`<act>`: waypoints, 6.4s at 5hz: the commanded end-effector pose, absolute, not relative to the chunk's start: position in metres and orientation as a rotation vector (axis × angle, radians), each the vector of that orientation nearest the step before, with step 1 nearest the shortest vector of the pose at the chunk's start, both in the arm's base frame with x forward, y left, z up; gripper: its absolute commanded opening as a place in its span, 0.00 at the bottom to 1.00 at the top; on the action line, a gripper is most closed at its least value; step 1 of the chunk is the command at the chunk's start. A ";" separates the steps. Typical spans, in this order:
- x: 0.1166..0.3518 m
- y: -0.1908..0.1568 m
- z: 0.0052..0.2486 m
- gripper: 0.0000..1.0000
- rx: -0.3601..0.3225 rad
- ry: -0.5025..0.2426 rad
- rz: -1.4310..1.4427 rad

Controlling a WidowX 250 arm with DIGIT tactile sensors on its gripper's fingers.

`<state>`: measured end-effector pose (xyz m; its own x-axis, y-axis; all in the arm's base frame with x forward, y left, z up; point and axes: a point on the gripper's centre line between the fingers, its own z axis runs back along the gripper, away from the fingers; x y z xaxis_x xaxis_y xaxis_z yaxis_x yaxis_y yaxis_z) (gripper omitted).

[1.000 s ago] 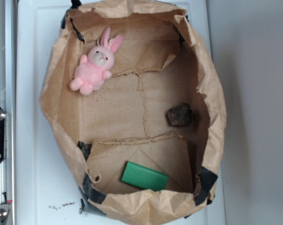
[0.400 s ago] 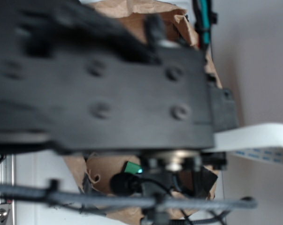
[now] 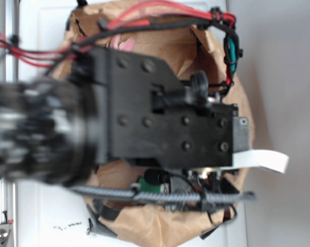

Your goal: Grab the green block.

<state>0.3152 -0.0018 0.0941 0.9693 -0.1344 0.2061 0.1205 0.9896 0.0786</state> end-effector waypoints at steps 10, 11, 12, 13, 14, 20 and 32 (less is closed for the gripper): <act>0.276 -0.058 0.065 1.00 -0.115 -0.283 -0.340; 0.277 -0.065 0.063 1.00 -0.160 -0.308 -0.311; 0.274 -0.079 0.051 1.00 -0.110 -0.339 -0.328; 0.274 -0.093 0.042 1.00 -0.061 -0.348 -0.314; 0.273 -0.105 0.030 1.00 -0.012 -0.331 -0.337; 0.260 -0.104 0.044 0.36 -0.089 -0.282 -0.311; 0.305 0.012 0.146 0.00 -0.054 -0.371 0.091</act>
